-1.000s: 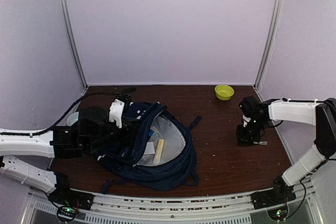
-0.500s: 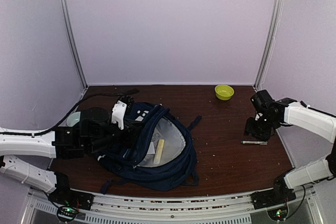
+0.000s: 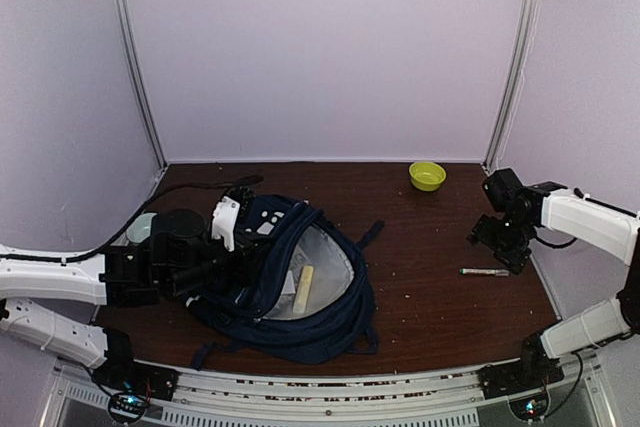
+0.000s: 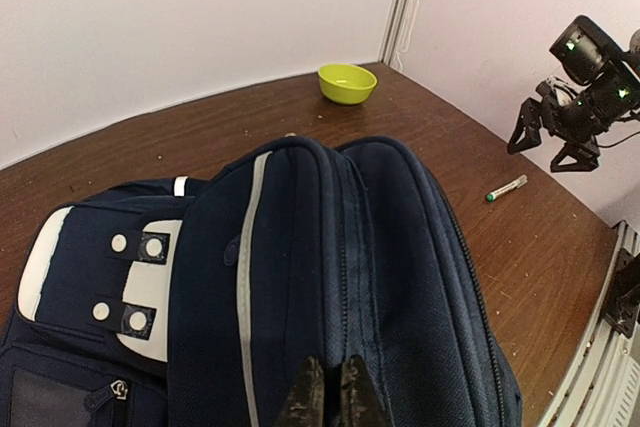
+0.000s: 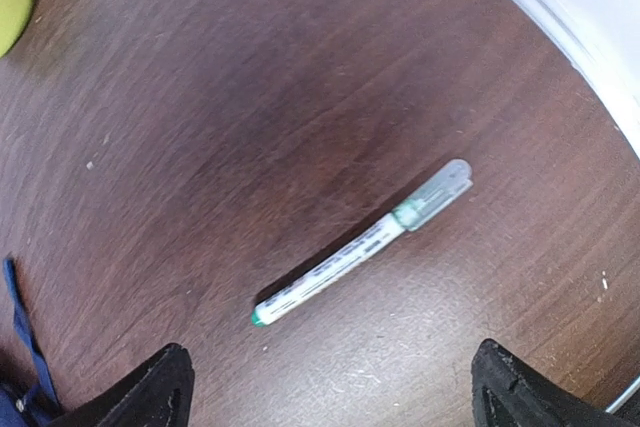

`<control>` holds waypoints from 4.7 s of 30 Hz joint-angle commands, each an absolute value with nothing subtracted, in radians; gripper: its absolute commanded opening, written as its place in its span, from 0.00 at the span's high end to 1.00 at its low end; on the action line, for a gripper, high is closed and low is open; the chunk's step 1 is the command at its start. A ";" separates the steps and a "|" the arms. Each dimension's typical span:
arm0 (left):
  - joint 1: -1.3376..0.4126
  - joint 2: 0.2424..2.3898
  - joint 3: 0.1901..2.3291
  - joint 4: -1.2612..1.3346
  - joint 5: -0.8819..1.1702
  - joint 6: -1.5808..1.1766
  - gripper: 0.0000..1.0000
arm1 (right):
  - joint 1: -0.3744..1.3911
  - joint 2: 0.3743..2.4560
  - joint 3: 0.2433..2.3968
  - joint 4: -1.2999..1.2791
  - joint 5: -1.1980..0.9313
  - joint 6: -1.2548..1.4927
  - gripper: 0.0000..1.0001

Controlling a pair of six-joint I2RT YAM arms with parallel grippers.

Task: Pack the student bag
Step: Grab the pen from the corner of the board, then place the pen in the upper front pocket of the bag.

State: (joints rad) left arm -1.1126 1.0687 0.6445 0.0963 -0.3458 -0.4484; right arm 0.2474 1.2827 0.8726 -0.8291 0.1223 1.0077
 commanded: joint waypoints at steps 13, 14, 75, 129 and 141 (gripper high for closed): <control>-1.103 1.045 0.615 0.184 -0.350 -0.462 1.00 | 0.159 1.395 0.835 -0.758 0.108 1.217 0.09; -1.103 1.048 0.618 0.183 -0.349 -0.462 1.00 | 0.159 1.412 0.841 -0.751 0.106 1.224 0.10; -1.104 1.213 0.764 0.146 -0.211 -0.468 1.00 | 0.699 1.028 0.554 -0.293 -0.185 0.767 1.00; -1.109 1.349 0.985 0.137 0.003 -0.410 1.00 | 0.994 1.591 0.976 0.101 -0.432 0.893 0.91; -1.108 1.329 0.953 0.139 -0.031 -0.405 1.00 | 0.993 1.501 0.907 0.155 -0.373 0.880 0.55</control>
